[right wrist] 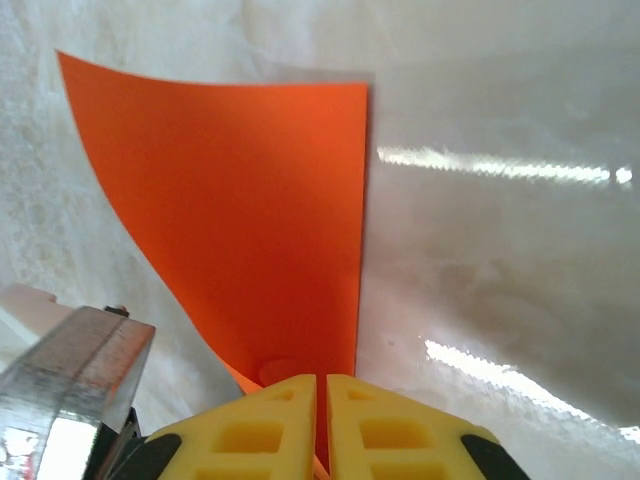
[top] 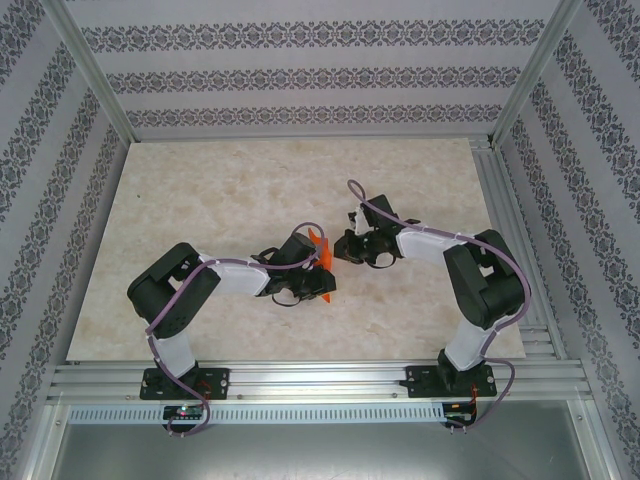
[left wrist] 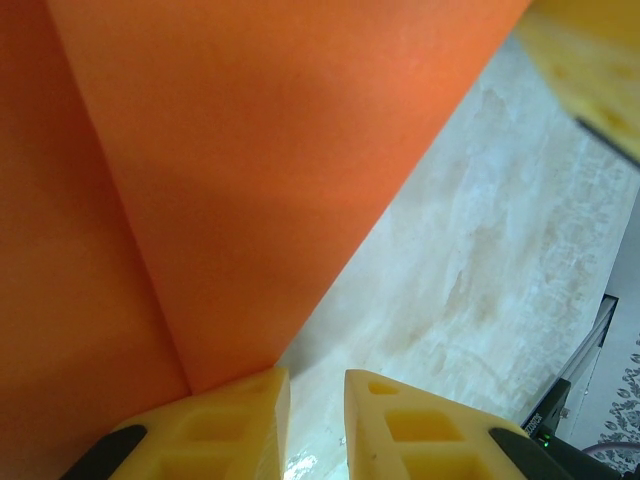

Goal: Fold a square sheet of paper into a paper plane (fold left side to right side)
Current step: Fourth fold the wing at the center of the table.

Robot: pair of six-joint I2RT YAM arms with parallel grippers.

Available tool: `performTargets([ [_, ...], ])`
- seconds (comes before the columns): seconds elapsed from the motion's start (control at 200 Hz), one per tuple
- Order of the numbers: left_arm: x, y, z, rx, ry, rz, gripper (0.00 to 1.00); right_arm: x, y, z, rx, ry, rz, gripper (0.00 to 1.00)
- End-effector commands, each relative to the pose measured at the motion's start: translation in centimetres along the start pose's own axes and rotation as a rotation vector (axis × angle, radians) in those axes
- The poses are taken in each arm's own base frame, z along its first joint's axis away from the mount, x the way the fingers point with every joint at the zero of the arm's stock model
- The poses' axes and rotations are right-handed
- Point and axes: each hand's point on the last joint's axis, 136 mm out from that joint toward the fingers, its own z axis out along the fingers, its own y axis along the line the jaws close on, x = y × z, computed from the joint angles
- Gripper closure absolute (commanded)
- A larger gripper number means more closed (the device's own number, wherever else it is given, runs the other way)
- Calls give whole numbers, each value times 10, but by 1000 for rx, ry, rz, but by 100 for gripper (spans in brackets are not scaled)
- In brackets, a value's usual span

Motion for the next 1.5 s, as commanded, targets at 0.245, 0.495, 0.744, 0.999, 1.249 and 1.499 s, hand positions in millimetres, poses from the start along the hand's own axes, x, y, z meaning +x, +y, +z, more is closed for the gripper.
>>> performTargets([
  [0.245, 13, 24, 9, -76, 33, -32, 76, 5, 12, 7, -36, 13, -25, 90],
  [0.495, 14, 24, 9, -76, 37, -29, 76, 4, 17, -8, -48, -9, -34, 90],
  [0.744, 14, 23, 9, -75, 38, -28, 76, 8, 24, -14, -71, -1, -46, 89],
  [0.999, 12, 20, 9, -70, 38, -23, 76, 16, 28, -3, -111, 37, -32, 89],
  [1.249, 12, 19, 9, -69, 36, -23, 76, 9, 6, -19, -57, -16, -8, 88],
  [1.499, 11, 18, 9, -70, 37, -20, 76, 5, 15, -34, -122, -40, -62, 77],
])
